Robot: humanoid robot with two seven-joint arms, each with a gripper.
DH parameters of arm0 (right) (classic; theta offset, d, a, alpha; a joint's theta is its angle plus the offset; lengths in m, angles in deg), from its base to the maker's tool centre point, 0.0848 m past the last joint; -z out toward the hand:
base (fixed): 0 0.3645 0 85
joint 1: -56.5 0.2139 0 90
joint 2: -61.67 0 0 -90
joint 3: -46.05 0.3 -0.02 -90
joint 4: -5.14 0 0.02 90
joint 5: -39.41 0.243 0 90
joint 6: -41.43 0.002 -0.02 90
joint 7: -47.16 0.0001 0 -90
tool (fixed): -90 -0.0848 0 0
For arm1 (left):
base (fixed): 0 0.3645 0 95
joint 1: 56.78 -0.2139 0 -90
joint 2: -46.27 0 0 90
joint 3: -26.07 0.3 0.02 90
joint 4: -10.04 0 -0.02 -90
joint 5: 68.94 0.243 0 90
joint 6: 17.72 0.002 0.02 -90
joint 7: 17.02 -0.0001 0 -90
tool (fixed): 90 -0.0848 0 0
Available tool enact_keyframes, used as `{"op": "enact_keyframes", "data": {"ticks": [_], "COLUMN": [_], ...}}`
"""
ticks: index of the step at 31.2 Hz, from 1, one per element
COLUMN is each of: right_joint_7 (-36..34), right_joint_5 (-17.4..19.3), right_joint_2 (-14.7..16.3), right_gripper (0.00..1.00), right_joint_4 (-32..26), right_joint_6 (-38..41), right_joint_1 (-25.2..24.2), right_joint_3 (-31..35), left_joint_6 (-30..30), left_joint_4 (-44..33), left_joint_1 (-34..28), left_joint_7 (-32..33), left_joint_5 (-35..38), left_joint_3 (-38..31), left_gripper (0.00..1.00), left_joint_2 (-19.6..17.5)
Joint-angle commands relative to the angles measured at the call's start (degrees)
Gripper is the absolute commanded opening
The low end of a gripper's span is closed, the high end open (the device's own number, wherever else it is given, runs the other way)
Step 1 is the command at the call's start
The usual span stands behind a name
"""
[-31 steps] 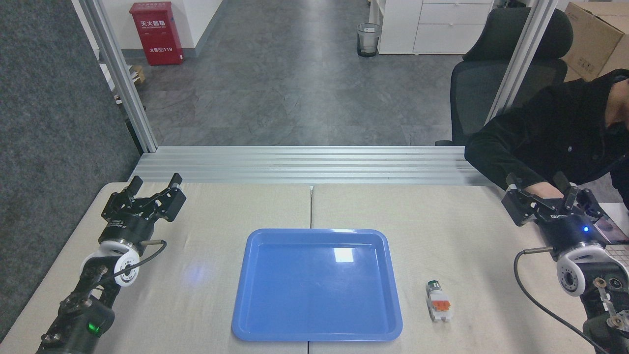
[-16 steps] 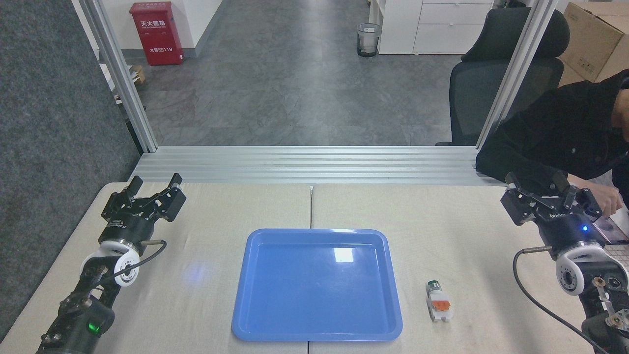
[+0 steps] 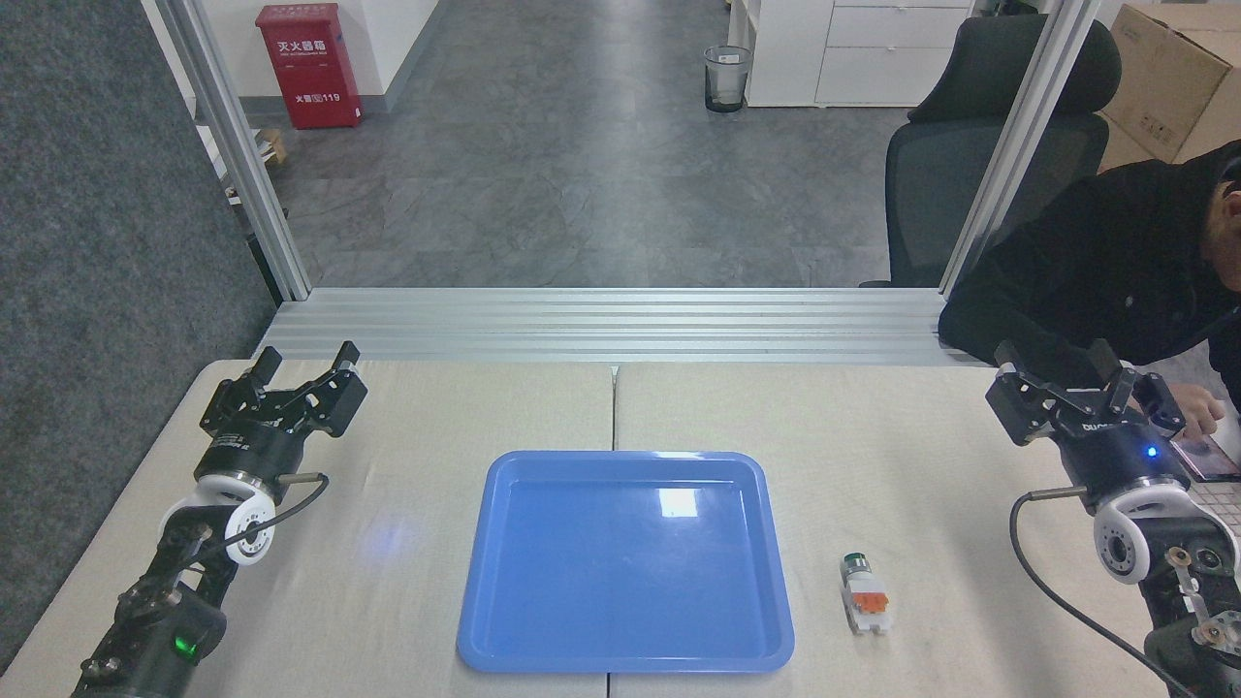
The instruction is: Pick up switch part and place in tray
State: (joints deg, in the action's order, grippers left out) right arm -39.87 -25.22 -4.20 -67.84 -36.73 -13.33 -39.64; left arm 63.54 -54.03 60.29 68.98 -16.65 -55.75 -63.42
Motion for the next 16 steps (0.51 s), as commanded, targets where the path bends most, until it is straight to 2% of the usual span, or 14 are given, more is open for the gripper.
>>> {"op": "enact_keyframes", "data": {"ticks": [1, 16], "right_joint_7": [-0.06, -0.06], "right_joint_5": [-0.05, 0.03], "right_joint_2": [-0.4, -0.23], "right_gripper": [0.98, 0.98], "right_joint_4": [0.03, -0.06], "right_joint_6": [-0.15, -0.32], "right_joint_1": [-0.14, -0.14], "right_joint_3": [0.0, 0.09], "left_joint_6": [0.04, 0.04], "left_joint_4": [0.0, -0.09], "left_joint_1": [0.0, 0.0], "left_joint_7": [-0.04, -0.04], "left_joint_5": [0.0, 0.0], "left_joint_3": [0.0, 0.0], "left_gripper": [1.0, 1.0], "left_joint_2": [0.0, 0.0]}}
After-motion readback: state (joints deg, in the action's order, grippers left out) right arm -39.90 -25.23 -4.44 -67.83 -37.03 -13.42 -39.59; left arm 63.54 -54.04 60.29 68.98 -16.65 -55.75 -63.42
